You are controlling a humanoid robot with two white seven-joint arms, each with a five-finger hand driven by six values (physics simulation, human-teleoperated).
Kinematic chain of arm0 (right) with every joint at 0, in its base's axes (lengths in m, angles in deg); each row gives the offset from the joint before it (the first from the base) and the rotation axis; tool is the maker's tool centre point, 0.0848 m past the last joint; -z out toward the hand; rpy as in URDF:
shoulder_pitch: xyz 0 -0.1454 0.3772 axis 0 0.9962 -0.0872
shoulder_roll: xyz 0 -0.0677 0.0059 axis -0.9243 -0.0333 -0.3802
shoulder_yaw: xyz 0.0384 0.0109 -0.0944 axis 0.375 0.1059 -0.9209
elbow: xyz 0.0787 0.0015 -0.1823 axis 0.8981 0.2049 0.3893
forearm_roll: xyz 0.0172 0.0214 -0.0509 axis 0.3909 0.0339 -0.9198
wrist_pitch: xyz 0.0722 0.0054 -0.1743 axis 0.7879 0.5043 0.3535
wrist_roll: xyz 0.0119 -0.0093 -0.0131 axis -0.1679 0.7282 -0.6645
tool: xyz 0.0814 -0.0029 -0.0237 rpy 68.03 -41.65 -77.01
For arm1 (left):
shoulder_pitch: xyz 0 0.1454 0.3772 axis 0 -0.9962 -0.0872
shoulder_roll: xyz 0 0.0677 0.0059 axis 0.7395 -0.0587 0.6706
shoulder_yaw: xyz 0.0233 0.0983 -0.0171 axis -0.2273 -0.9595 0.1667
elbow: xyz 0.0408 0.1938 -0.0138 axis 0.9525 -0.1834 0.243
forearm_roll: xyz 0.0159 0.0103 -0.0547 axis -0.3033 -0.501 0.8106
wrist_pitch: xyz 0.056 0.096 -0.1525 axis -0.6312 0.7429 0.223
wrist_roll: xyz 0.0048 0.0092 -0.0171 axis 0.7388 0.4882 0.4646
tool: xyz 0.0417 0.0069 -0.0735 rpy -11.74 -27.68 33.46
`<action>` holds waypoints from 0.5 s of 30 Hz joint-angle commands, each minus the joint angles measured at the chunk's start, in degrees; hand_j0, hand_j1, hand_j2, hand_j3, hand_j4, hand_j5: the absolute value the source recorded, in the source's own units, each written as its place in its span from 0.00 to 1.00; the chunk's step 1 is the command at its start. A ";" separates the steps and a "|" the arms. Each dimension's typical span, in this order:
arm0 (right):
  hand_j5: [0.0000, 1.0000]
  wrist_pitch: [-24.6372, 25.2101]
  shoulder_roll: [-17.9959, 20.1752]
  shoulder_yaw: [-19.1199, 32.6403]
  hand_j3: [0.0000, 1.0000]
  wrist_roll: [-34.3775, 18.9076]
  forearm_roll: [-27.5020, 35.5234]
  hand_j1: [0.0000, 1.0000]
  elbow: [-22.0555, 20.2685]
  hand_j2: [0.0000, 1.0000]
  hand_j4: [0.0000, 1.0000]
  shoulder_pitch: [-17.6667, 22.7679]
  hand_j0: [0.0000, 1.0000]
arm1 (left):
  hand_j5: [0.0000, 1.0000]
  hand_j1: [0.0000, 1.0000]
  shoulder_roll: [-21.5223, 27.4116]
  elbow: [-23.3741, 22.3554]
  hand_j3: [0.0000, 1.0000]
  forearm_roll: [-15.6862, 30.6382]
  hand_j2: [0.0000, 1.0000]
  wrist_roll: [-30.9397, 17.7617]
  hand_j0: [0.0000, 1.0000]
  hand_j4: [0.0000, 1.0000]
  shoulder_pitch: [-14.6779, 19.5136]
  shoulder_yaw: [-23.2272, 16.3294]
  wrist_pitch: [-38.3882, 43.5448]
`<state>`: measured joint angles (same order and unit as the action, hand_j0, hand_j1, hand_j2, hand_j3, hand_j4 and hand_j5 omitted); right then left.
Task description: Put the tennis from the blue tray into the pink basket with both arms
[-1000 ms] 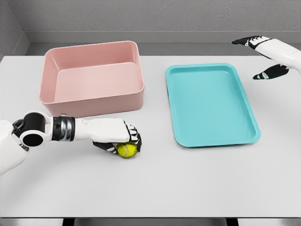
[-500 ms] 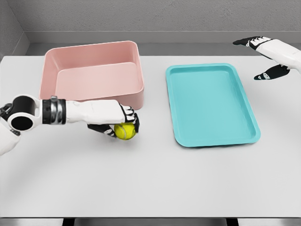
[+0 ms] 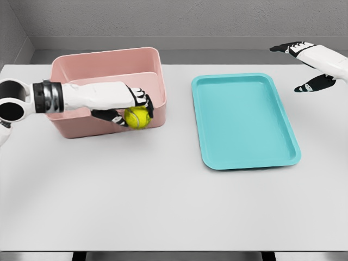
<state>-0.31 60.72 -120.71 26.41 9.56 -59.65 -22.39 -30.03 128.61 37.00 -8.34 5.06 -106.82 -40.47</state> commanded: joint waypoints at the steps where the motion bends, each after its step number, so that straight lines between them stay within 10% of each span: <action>1: 1.00 0.07 0.08 0.08 1.00 0.03 0.39 1.00 -0.02 1.00 1.00 0.00 1.00 | 0.38 0.38 0.02 -1.22 0.38 1.37 0.38 0.03 0.38 0.38 0.09 -0.12 0.19; 15: 1.00 0.07 0.08 0.16 1.00 0.03 0.39 1.00 -0.10 1.00 1.00 0.00 1.00 | 0.36 0.36 -4.29 -16.78 0.36 0.58 0.36 0.03 0.36 0.36 6.59 -0.39 0.19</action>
<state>-0.31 60.74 -120.63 26.41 9.56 -59.73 -22.39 -32.87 115.35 37.39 -8.25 12.00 -107.21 -40.53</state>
